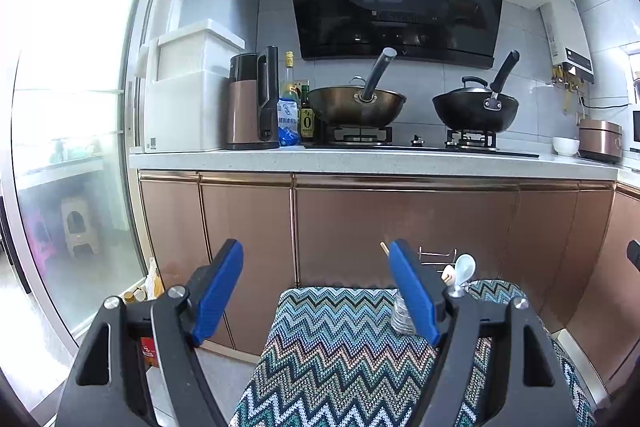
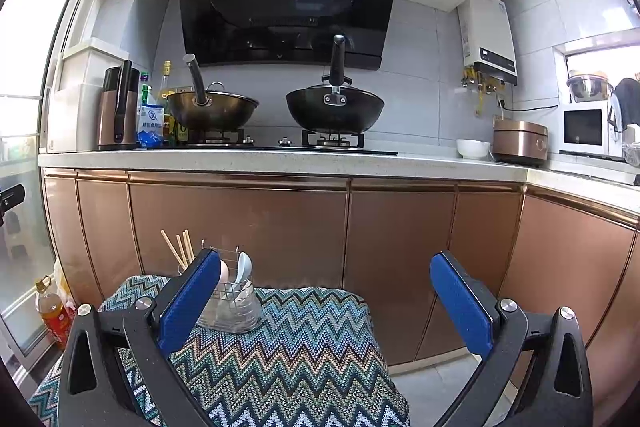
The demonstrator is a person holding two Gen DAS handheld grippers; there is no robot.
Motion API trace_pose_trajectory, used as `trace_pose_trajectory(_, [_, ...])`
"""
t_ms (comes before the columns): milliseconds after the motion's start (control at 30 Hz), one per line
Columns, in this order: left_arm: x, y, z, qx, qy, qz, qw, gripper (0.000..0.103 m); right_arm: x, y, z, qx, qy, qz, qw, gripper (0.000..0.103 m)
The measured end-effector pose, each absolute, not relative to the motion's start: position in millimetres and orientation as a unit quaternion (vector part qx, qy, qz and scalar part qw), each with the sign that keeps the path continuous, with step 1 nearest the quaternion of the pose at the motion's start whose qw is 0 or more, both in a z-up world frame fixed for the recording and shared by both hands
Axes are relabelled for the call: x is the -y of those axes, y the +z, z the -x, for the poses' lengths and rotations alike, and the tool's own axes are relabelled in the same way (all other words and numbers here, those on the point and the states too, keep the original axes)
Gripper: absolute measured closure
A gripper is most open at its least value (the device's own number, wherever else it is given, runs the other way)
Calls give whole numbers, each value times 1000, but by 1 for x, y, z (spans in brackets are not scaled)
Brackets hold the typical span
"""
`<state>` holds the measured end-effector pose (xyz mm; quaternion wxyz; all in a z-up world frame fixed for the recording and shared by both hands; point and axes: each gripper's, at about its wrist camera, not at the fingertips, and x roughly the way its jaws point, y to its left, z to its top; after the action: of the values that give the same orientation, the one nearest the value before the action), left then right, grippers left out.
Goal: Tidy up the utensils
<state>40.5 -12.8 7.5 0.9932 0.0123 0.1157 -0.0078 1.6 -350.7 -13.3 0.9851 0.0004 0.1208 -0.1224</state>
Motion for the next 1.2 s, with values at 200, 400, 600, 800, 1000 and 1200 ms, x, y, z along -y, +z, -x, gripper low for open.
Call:
trace_pose_trajectory(200, [13, 7, -41, -117, -7, -14, 993, 29, 352, -14, -1, -123, -126, -1, 984, 0])
trace_pose_trajectory(400, [14, 7, -40, -114, -7, -16, 993, 29, 352, -16, -2, -128, -127, 2, 984, 0])
trace_pose_trajectory(600, [13, 8, -39, -113, -6, -14, 994, 29, 355, -17, -1, -130, -131, -1, 983, 0])
trace_pose_trajectory(800, [13, 8, -39, -113, -5, -15, 993, 29, 354, -18, -1, -134, -132, 1, 982, 0])
trace_pose_trajectory(1000, [12, 7, -39, -114, -4, -15, 993, 29, 352, -19, -3, -137, -131, 3, 982, 0])
trace_pose_trajectory(1200, [10, 6, -41, -111, -2, -18, 994, 29, 353, -19, -3, -138, -133, 4, 982, 0])
